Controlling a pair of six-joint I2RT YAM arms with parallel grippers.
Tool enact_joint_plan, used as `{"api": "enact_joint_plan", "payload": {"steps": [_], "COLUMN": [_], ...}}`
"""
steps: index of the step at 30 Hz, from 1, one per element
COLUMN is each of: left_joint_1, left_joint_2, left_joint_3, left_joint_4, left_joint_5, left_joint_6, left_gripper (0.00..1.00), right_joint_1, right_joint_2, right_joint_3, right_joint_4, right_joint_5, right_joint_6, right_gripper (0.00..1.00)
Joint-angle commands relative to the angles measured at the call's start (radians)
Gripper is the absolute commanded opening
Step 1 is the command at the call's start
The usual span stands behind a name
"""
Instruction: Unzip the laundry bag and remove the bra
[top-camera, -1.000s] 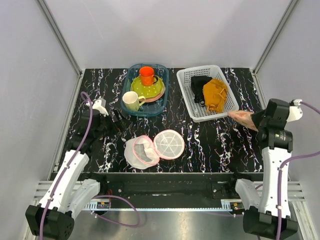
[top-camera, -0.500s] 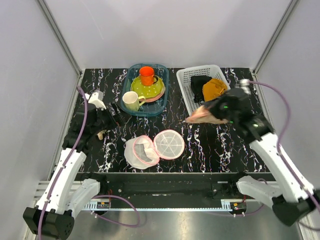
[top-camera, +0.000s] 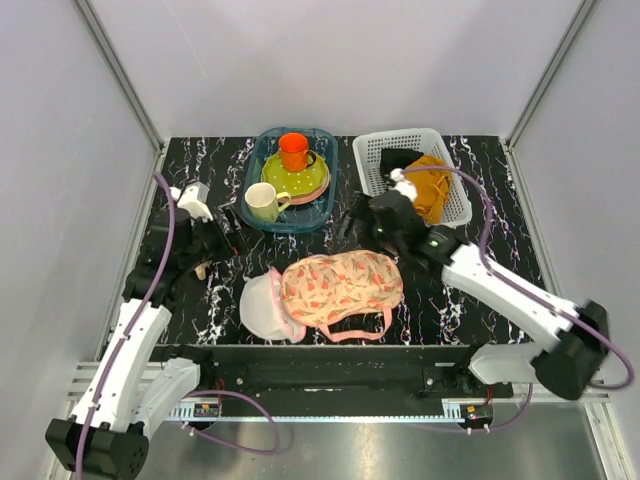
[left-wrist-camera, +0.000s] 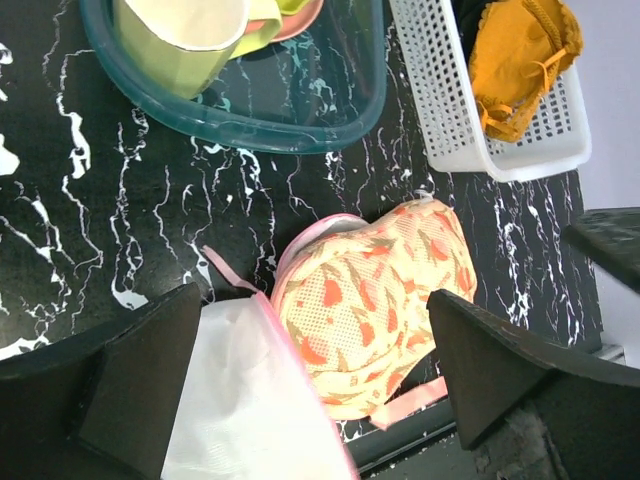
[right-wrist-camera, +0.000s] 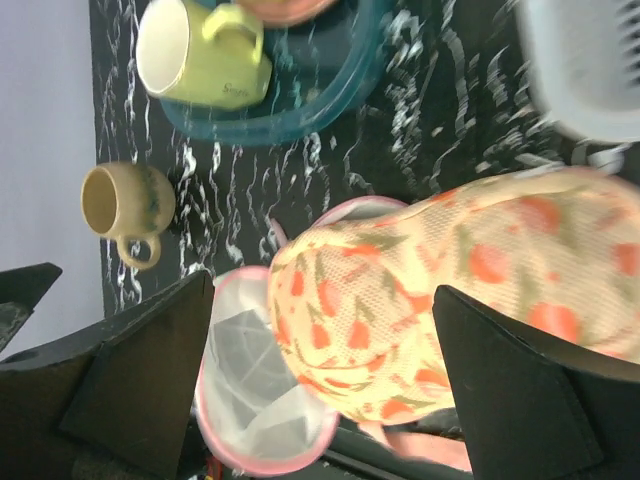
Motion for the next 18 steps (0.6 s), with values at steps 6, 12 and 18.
{"api": "enact_joint_plan", "payload": {"steps": [6, 12, 18], "left_joint_1": [-0.19, -0.391, -0.443], "left_joint_2": [0.074, 0.288, 0.414], "left_joint_3": [-0.014, -0.02, -0.025], "left_joint_4": [0.123, 0.184, 0.194], "left_joint_5": [0.076, -0.067, -0.23], "left_joint_6": [0.046, 0.001, -0.016], "left_gripper": [0.99, 0.98, 0.93], "right_joint_1": [-0.17, -0.178, -0.178], "right_joint_2": [-0.371, -0.44, -0.449], "right_joint_3": [-0.134, -0.307, -0.358], "right_joint_4": [-0.246, -0.238, -0.177], "right_joint_5": [0.284, 0.164, 0.089], "right_joint_6": [-0.146, -0.048, -0.017], "right_gripper": [1.0, 1.0, 1.0]}}
